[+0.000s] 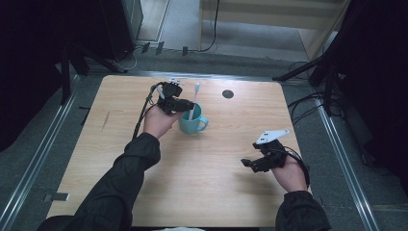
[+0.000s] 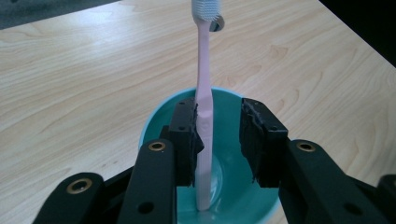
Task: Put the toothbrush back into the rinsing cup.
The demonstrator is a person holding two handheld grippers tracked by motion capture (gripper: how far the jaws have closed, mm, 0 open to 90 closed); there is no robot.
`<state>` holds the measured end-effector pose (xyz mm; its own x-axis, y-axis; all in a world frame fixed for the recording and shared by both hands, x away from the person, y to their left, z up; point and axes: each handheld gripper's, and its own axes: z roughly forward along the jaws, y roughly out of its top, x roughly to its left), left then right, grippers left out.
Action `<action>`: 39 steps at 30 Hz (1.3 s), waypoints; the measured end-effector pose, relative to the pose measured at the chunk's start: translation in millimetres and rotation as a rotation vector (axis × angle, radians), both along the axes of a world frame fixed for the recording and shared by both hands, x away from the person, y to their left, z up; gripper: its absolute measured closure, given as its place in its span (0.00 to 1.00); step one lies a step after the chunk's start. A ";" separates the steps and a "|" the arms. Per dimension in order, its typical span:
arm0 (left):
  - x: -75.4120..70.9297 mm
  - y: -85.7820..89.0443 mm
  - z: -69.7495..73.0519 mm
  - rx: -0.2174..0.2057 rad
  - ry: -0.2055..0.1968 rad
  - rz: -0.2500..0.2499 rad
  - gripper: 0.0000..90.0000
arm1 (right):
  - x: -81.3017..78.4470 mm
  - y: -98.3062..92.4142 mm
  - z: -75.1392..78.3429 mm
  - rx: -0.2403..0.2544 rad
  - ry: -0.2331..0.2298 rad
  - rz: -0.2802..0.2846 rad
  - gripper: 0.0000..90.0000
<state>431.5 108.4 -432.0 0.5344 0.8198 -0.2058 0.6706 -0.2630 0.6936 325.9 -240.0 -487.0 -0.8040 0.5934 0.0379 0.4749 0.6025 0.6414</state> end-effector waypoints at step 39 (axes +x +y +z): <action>-76.9 71.8 -25.0 0.048 0.072 -0.059 0.46 | 6.5 13.7 -1.3 -0.027 0.004 0.049 0.21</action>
<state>354.7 180.2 -457.0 0.5670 0.7973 -0.2068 0.7010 -0.3352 0.6295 332.5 -226.3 -488.4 -0.8322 0.5540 0.0252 0.4465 0.6424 0.6229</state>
